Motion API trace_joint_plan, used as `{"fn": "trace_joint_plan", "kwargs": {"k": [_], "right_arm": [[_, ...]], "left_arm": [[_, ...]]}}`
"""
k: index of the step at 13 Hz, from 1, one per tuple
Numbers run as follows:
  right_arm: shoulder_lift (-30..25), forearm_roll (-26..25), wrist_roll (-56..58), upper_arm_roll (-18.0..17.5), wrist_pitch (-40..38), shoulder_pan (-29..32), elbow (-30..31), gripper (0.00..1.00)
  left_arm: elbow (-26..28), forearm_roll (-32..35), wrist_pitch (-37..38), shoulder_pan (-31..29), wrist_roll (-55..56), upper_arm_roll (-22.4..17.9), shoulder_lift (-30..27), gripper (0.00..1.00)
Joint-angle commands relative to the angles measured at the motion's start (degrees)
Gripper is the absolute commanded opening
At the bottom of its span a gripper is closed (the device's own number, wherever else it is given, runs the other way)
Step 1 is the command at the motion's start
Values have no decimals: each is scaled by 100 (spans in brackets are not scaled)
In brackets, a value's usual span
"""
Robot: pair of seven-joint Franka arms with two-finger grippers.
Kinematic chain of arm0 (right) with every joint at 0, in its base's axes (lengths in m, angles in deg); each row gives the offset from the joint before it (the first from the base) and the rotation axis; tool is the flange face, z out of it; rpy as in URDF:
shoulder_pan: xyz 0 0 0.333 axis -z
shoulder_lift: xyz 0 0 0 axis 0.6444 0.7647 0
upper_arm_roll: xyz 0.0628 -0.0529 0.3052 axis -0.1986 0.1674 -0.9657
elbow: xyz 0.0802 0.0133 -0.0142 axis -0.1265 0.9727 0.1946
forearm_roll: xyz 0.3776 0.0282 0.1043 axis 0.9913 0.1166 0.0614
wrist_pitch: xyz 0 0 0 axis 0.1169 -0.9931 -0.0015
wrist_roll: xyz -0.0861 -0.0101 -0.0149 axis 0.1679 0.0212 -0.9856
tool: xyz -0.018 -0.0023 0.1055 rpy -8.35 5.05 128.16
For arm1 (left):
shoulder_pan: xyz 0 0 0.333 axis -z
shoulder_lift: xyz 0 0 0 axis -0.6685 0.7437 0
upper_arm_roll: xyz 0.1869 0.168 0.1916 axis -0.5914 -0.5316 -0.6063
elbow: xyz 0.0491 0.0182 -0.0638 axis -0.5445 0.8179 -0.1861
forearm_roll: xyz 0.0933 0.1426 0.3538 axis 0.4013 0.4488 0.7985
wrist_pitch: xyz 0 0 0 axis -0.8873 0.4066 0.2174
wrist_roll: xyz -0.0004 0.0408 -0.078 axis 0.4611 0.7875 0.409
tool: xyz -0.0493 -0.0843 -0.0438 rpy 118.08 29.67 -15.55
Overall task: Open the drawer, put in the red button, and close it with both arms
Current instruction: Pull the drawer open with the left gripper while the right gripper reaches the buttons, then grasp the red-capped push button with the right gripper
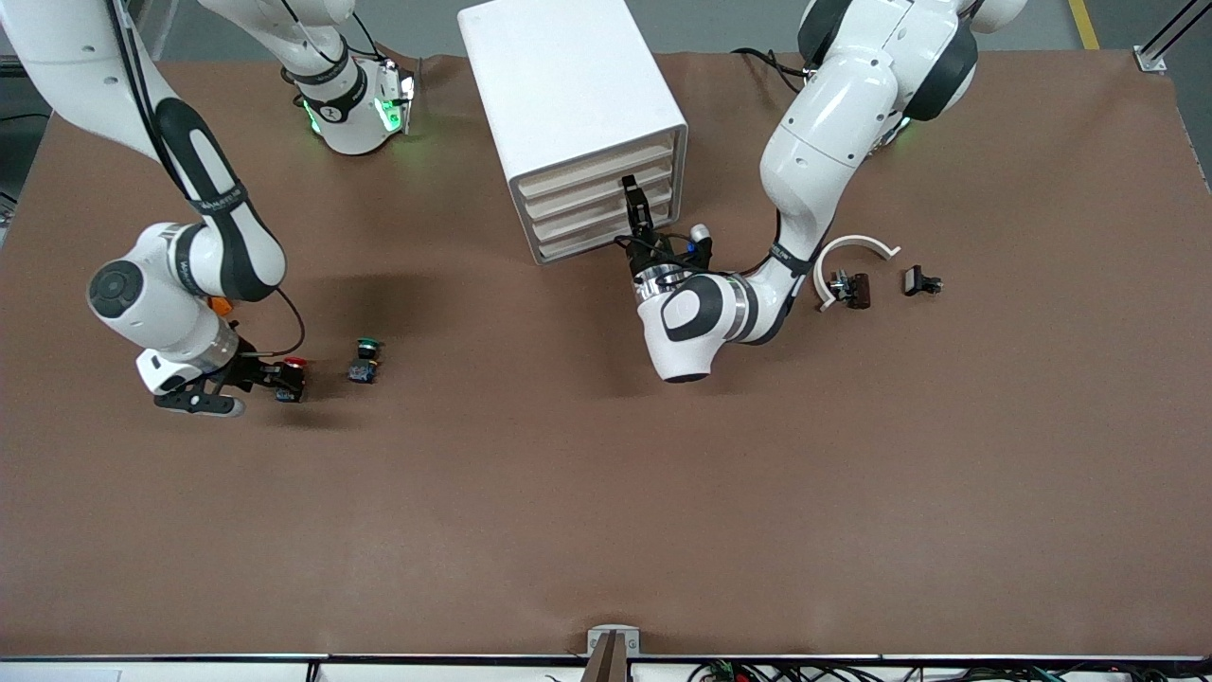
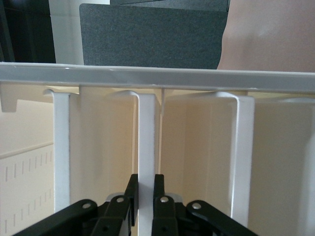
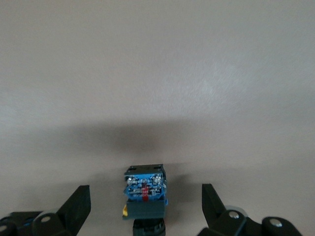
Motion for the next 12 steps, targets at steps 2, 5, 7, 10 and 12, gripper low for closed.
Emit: {"fn": "trace_joint_plan", "kwargs": {"k": [2,5,7,10,12], "right_arm": [[-4,-54,-10,-13,59,15,59,100],[57,-54,-54,-13,50,15,50,100],[57,-54,-80,-13,33,24,59,100],[66,-54,-72,-13,-11,15,59,100],[66,-45,-89,-13,-125,6,59,66]], "left_arm": [[-125,-106,46,-31,167,-20,53,15],[-125,-88,46,-127,150,-64,62,15],[-134,-45,11,-250,132,-73,62,15],[-134,34,11,-435,123,-108,71,15],[-134,87,11,-531,123,-126,80,15]]}}
